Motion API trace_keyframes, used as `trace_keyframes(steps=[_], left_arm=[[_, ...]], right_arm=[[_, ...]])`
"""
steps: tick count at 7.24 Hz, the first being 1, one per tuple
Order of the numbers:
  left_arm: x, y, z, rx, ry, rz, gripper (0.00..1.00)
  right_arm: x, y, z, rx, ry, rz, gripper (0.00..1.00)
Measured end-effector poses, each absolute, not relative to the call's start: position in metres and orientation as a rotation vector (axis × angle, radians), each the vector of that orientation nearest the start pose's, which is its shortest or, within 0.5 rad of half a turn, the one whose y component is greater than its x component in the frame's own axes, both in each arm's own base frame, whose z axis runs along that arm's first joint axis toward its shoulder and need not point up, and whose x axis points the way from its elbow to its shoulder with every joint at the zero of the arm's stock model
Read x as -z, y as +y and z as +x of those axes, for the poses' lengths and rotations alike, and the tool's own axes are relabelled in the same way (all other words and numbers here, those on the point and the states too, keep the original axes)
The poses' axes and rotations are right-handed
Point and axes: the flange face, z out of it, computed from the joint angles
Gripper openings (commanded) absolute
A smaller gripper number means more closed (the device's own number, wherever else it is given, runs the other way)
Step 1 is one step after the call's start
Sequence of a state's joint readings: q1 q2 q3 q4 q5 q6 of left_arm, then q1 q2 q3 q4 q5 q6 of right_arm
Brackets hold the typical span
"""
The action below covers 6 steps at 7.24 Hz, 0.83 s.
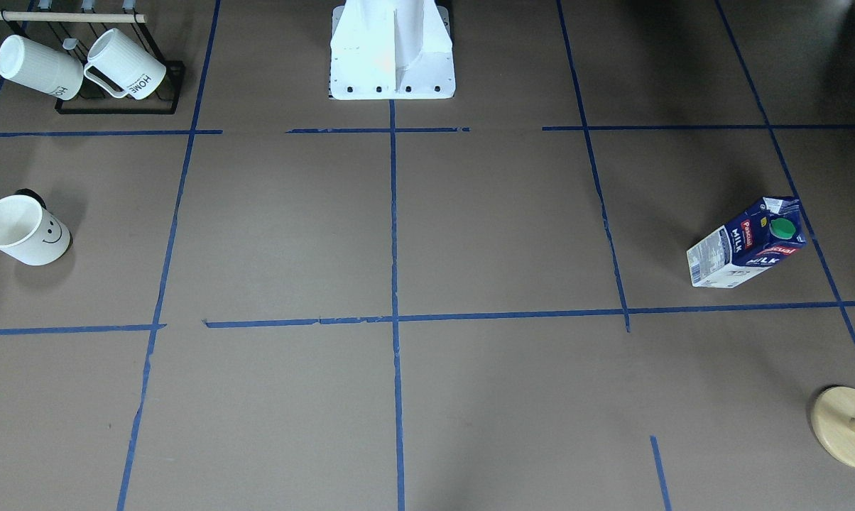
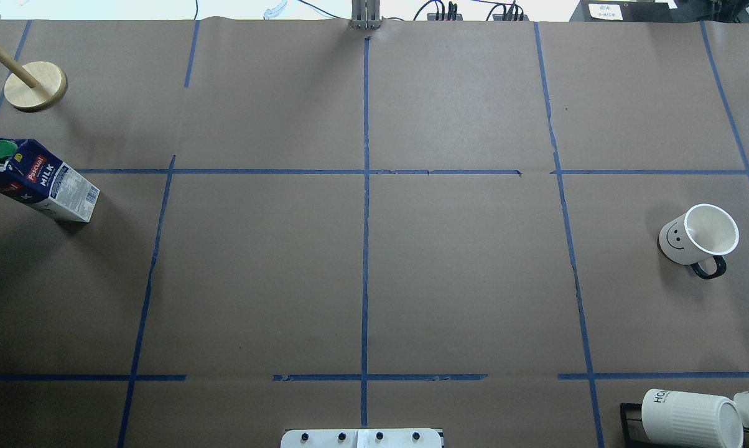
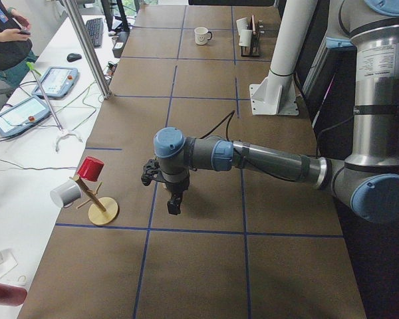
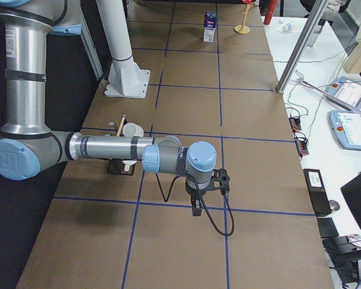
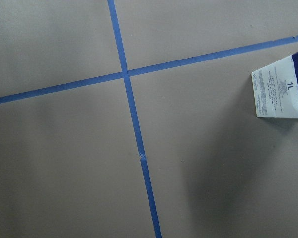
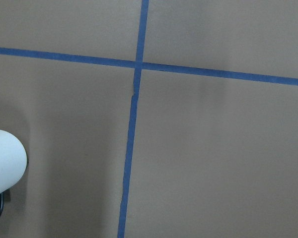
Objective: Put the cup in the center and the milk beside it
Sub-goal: 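Lower the right gripper toward the white mug's rim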
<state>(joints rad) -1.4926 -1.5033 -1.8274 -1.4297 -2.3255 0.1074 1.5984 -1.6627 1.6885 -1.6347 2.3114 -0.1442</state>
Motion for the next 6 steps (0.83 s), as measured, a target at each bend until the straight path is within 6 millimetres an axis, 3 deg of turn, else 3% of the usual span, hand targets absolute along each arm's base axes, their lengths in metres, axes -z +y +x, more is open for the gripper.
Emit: trace_keyframes(steps=[6], left_arm=[[-0.5856,-0.4613,-0.0295,-0.197,0.75,0.054,1.0]], right_arm=[[-0.6545,-0.45,0.0702,0.113,-0.742,0.017,1.0]])
